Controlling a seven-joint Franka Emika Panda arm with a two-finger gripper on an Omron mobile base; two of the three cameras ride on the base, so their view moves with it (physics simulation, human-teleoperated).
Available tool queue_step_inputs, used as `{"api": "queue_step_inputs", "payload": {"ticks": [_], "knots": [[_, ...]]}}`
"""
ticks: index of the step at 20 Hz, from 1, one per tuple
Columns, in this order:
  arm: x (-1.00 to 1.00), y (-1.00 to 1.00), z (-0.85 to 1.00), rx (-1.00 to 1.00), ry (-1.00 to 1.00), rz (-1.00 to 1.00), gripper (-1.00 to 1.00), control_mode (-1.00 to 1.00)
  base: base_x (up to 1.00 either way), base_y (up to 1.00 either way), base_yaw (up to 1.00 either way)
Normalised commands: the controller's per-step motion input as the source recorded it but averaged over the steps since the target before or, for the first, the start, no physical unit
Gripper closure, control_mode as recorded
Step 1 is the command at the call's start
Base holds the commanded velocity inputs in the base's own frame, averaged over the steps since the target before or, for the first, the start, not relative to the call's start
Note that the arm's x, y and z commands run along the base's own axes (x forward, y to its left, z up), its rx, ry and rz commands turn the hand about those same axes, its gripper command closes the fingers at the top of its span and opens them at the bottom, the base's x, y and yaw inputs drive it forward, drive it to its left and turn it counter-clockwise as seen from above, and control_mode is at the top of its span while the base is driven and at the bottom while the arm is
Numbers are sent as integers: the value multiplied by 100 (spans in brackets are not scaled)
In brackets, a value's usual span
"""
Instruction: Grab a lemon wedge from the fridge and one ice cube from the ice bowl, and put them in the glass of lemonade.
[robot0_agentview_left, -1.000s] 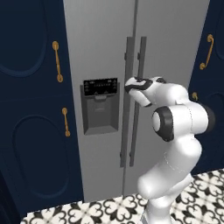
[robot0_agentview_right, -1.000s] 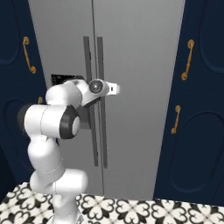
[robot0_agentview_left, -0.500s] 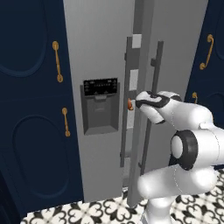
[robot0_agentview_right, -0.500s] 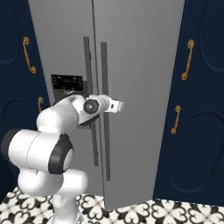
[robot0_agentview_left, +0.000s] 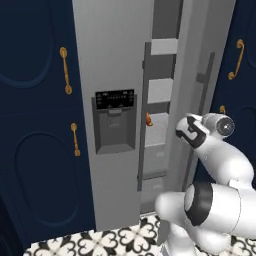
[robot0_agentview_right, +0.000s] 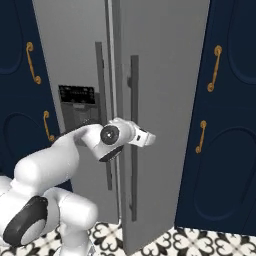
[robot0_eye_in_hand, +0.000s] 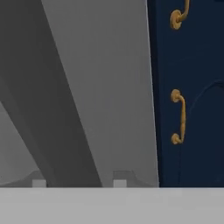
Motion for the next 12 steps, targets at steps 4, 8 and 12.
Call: {"api": "queue_step_inputs", "payload": {"ticks": [4,8,12], "knots": [[-55,-100,68,17,25,-6,100,-100,0,0,0],[-49,-100,65,16,19,-1,100,-100,0,0,0],[-46,-56,58,9,8,2,100,-100,0,0,0]]}}
